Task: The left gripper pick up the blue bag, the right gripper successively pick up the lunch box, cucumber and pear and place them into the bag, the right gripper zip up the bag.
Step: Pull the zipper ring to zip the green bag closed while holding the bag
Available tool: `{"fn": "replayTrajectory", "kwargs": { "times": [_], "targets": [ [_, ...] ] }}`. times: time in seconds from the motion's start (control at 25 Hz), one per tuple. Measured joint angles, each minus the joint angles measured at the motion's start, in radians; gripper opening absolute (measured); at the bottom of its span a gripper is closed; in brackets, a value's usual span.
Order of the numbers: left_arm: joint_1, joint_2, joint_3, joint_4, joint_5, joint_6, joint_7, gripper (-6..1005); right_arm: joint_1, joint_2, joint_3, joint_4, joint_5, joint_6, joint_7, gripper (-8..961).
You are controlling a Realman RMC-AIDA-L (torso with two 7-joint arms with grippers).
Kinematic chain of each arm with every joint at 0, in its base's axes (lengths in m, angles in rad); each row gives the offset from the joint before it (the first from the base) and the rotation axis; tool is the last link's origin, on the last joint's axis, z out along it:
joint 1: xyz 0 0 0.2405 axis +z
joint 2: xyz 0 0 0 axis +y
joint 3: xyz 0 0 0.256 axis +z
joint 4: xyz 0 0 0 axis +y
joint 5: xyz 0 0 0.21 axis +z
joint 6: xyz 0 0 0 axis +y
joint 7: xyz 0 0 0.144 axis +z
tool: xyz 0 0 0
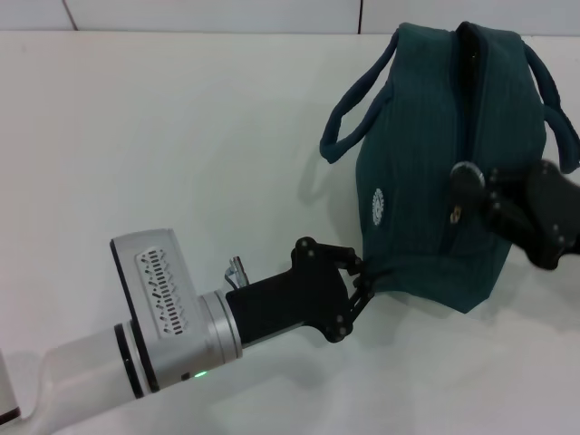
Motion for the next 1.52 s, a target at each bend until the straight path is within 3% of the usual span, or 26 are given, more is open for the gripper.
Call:
{"fn": "replayTrajectory", "kwargs": {
  "times": [0.64, 1.04, 1.36, 1.52],
  "targets": [
    [0.001, 0.0, 0.014, -0.004, 0.007, 0.0, 0.002, 60, 0.009, 0.003, 0.014, -0.04, 0.175, 0.034, -0.067, 21],
    [0.022, 0.002, 0.014, 0.025, 0.001, 0.06, -0.019, 61, 0.009, 0.01, 0.006, -0.028, 0.188, 0.041, -0.143, 21],
    [0.026, 0.008, 0.003, 0.03, -0.052, 0.149, -0.182, 256, 0.007, 0.016, 0.002, -0.025, 0.188, 0.044, -0.196, 21],
    [0.022, 0.008, 0.002, 0.031, -0.094, 0.189, -0.232, 419, 0.005, 0.018, 0.001, -0.022, 0.188, 0.043, -0.221, 21]
  ]
}}
